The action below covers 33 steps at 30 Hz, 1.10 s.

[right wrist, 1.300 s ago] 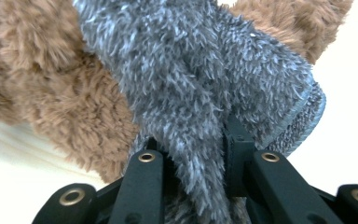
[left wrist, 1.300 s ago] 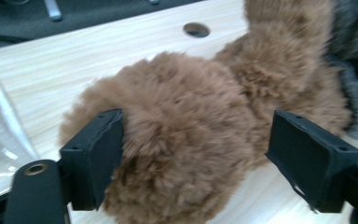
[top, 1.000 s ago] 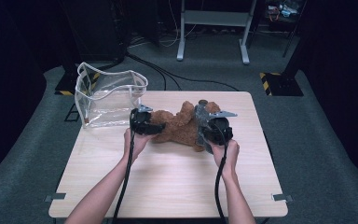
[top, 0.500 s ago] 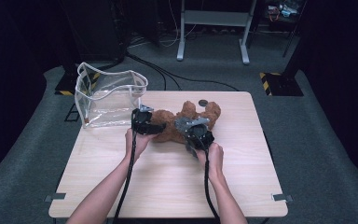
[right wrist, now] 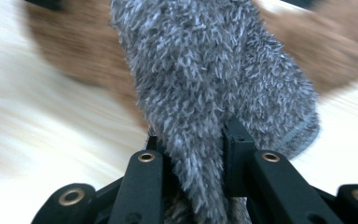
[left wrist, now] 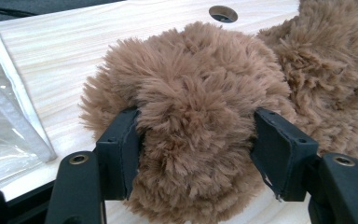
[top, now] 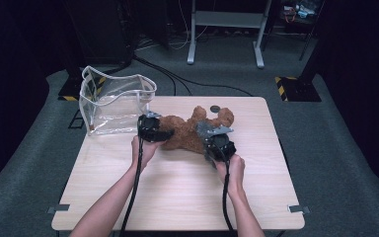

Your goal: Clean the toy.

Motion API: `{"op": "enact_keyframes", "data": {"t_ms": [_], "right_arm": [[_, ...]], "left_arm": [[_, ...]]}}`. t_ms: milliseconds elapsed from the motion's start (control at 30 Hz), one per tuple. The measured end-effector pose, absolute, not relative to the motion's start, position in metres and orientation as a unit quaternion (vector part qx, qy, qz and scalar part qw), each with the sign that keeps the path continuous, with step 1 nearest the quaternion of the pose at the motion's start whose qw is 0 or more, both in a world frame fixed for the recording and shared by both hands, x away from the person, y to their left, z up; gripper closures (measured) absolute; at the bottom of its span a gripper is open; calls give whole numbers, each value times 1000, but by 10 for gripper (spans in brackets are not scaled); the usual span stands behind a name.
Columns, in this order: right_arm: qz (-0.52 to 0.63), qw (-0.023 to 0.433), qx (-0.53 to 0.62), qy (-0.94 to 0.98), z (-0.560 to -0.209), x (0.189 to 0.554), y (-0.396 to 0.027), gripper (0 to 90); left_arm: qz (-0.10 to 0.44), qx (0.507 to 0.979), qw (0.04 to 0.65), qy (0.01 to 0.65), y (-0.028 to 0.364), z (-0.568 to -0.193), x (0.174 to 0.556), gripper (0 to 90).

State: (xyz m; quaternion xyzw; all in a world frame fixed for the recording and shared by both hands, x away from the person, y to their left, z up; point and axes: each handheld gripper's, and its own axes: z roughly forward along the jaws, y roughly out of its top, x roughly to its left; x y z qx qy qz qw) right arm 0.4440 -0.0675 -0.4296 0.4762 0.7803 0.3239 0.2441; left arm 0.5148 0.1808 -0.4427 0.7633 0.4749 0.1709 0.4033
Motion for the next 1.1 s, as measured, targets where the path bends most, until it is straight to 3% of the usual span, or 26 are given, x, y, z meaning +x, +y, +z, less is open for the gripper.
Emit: {"op": "enact_keyframes", "data": {"t_ms": [233,800,1100], "right_arm": [[297,229,432,820,-442,453,-27,734],[285,246,510,773,-443,455,-98,732],[320,214,450,806,-439,449,-49,732]], "left_arm": [[171,762,403,478,179,-444,514,400],[167,767,398,474,172,-443,512,423],[170,771,394,470,170,-443,513,423]]}}
